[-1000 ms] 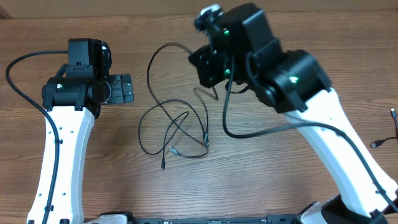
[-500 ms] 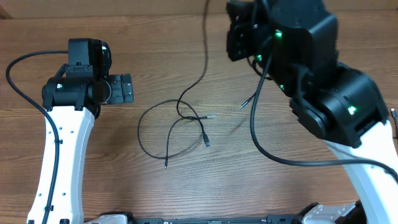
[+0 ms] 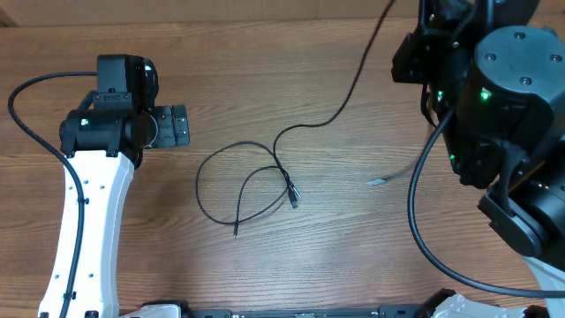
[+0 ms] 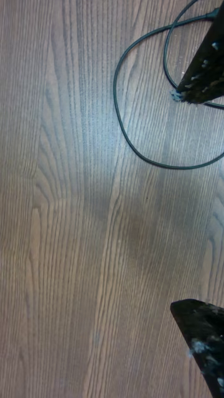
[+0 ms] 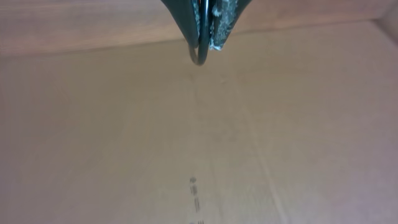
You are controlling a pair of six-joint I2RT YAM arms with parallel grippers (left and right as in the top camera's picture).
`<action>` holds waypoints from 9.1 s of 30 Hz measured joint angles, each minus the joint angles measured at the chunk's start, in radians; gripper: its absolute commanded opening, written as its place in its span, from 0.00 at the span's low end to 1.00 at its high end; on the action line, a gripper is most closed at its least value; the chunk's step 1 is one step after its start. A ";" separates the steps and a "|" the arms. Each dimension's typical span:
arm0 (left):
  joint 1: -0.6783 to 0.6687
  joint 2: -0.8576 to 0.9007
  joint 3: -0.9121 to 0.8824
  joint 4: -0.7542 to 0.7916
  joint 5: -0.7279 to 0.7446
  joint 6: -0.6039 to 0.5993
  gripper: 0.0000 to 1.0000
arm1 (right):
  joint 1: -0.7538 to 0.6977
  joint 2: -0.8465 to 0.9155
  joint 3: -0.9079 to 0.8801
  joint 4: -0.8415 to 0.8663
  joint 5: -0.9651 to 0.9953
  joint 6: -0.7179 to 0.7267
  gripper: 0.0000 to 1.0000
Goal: Untangle cables
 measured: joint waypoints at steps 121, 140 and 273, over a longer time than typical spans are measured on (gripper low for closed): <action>0.000 0.001 0.000 0.003 0.000 0.000 1.00 | -1.342 0.493 0.000 0.055 -0.290 0.086 0.04; 0.000 0.001 0.000 0.003 0.000 0.000 1.00 | -1.509 0.661 0.000 0.038 -0.649 0.111 1.00; 0.000 0.001 0.000 0.003 0.000 0.000 1.00 | -0.295 0.631 -0.288 -0.034 -0.557 0.647 0.04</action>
